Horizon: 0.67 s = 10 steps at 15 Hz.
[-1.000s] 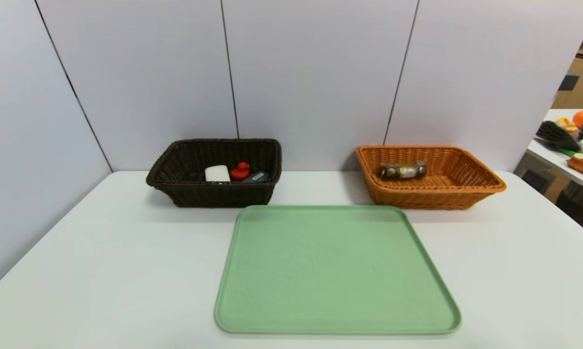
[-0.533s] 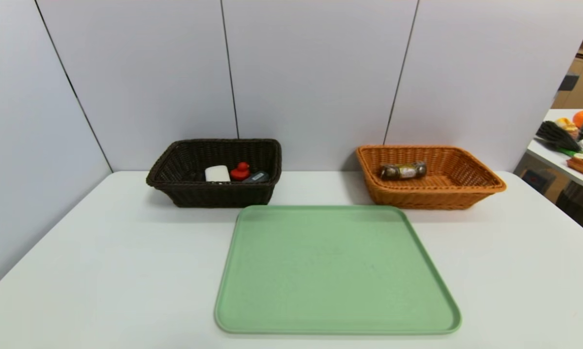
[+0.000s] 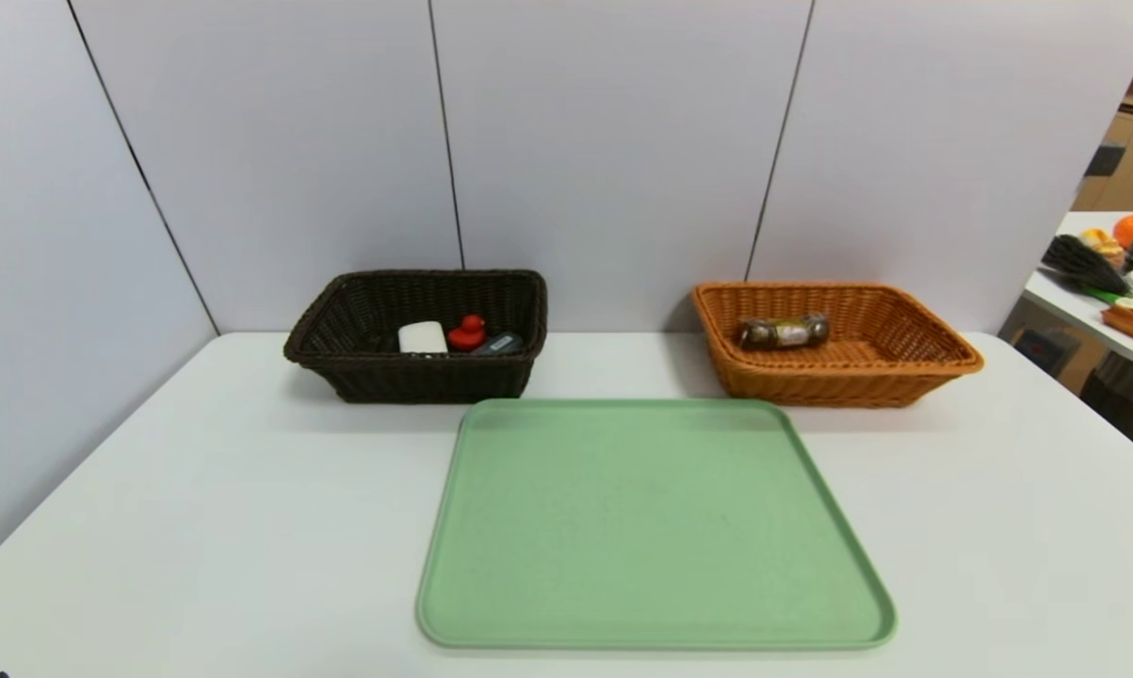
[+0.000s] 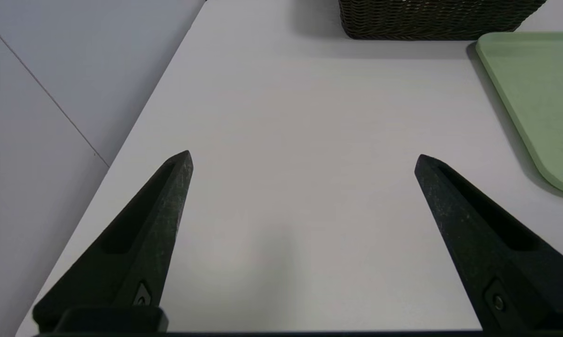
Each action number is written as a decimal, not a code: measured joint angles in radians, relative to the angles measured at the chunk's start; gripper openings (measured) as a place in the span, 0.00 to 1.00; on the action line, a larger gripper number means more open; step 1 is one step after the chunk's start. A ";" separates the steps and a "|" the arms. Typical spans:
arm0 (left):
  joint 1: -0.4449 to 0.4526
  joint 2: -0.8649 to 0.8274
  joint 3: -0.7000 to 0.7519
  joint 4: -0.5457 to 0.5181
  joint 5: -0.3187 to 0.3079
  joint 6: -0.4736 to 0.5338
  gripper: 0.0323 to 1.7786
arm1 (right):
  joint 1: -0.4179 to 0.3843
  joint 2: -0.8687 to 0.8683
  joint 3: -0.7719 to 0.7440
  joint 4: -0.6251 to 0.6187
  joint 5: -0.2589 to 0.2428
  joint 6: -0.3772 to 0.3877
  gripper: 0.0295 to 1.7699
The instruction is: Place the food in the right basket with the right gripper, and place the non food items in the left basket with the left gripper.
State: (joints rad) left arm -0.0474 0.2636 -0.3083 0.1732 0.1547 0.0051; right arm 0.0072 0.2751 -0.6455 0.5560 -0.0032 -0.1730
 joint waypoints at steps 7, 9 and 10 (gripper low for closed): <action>0.000 0.000 -0.004 -0.072 -0.038 0.101 0.95 | 0.002 -0.134 0.028 -0.027 0.007 0.018 0.96; 0.010 -0.011 0.004 -0.070 -0.050 0.108 0.95 | -0.002 -0.167 0.049 -0.036 0.009 0.017 0.96; 0.019 -0.026 0.002 -0.066 -0.085 0.111 0.95 | -0.002 -0.180 0.058 -0.037 0.009 0.016 0.96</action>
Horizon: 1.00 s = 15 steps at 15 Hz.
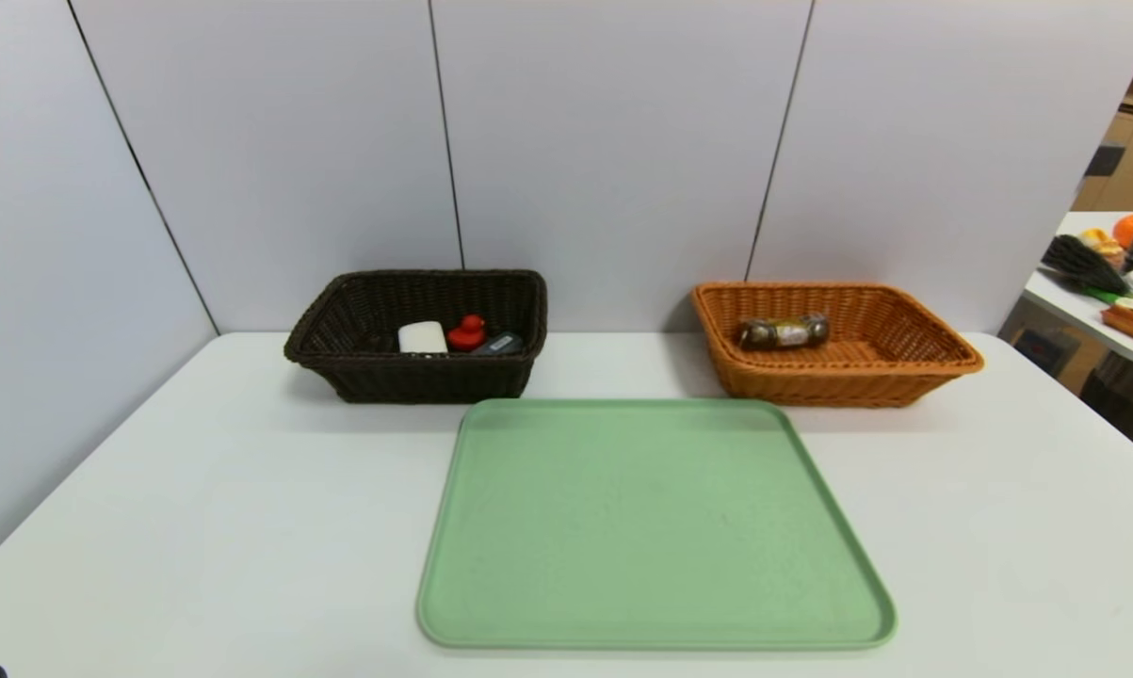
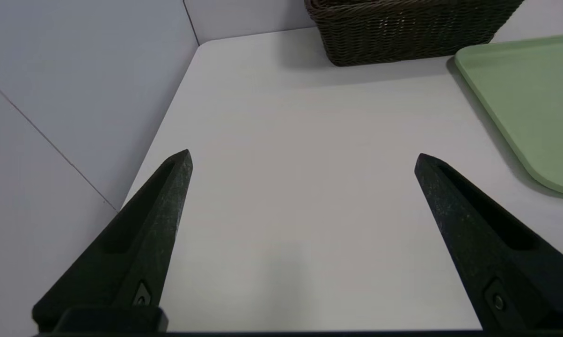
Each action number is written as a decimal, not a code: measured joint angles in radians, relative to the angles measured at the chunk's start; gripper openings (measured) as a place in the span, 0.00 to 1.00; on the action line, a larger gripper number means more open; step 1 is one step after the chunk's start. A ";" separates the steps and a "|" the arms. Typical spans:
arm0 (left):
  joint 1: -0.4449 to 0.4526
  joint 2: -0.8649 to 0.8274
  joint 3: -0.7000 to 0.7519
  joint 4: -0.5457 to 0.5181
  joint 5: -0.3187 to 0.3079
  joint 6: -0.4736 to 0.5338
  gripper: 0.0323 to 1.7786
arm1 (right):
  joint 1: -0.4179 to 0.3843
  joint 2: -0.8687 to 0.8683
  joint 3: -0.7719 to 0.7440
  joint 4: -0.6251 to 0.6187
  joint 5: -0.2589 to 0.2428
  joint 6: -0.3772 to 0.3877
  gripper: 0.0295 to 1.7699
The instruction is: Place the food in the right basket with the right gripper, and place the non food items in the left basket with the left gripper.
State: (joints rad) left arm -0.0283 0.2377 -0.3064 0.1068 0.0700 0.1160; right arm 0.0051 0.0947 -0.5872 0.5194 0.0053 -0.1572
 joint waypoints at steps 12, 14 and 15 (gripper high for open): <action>0.048 -0.186 0.283 -0.160 -0.096 0.048 0.95 | -0.001 -0.090 0.464 -0.642 0.007 0.010 0.96; 0.048 -0.202 0.300 -0.117 -0.091 0.032 0.95 | -0.001 -0.093 0.550 -0.703 -0.002 0.011 0.96; 0.048 -0.208 0.303 -0.114 -0.090 0.012 0.95 | -0.001 -0.095 0.569 -0.676 -0.004 0.011 0.96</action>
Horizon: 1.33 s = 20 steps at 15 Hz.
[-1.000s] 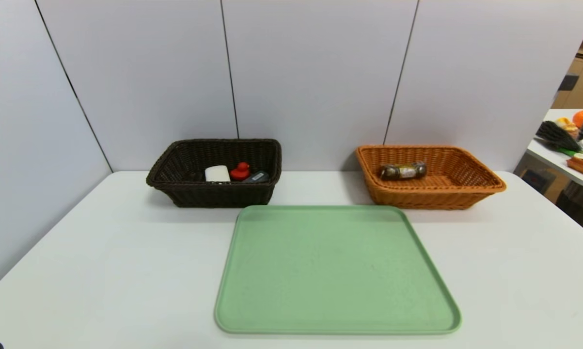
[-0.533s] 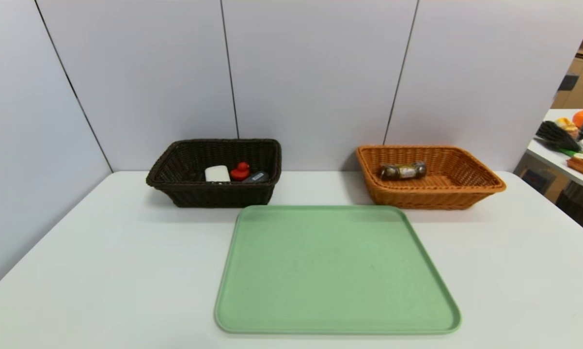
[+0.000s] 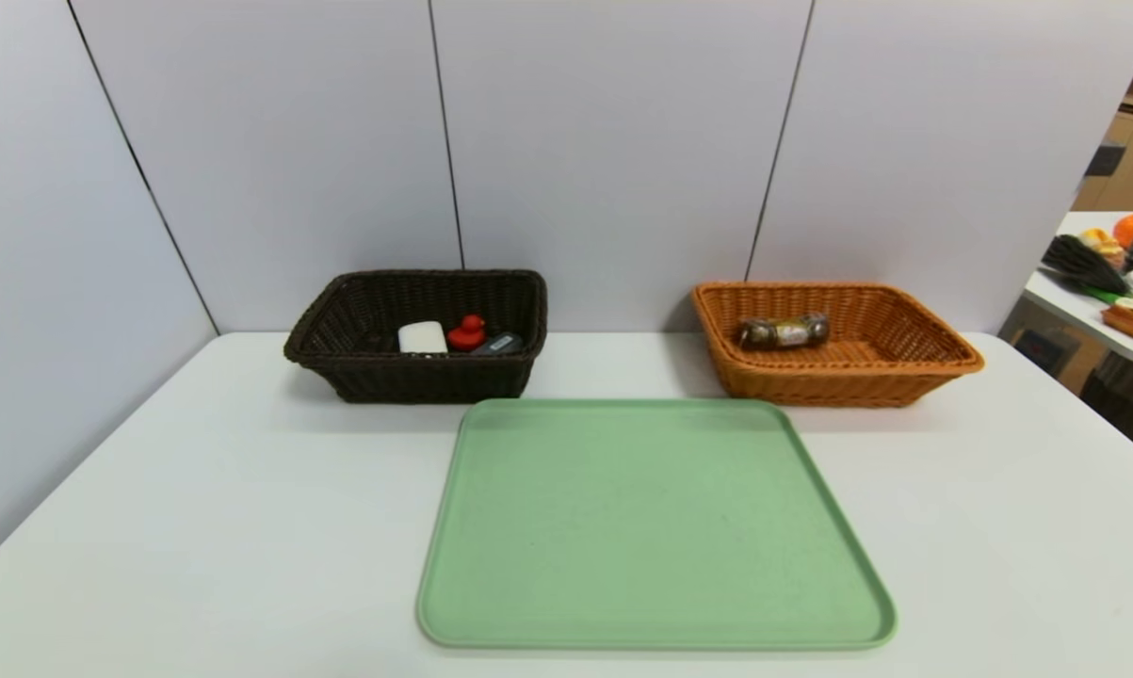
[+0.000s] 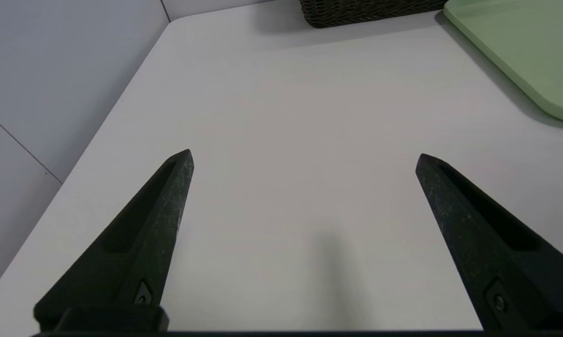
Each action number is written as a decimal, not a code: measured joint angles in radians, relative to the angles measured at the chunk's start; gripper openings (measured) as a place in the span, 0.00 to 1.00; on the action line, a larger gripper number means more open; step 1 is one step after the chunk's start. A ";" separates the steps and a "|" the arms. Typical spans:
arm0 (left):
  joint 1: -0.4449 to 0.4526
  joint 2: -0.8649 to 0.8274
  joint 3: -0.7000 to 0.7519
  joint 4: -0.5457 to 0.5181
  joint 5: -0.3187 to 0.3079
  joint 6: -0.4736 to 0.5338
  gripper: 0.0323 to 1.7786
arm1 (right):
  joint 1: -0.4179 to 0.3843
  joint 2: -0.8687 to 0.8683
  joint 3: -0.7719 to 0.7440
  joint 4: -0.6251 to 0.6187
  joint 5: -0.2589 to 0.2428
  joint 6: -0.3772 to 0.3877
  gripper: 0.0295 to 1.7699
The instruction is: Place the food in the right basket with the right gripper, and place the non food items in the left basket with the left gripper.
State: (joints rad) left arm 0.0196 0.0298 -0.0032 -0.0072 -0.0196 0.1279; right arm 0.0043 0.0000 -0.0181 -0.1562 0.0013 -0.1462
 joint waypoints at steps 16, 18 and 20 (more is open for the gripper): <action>0.000 -0.027 0.003 0.007 0.008 -0.077 0.95 | 0.000 0.000 0.006 0.189 0.025 0.088 0.96; 0.000 -0.027 0.003 0.007 0.008 -0.077 0.95 | 0.000 0.000 0.007 0.173 0.023 0.097 0.96; 0.000 -0.028 0.003 0.007 0.007 -0.077 0.95 | 0.000 0.000 0.010 0.172 0.021 0.100 0.96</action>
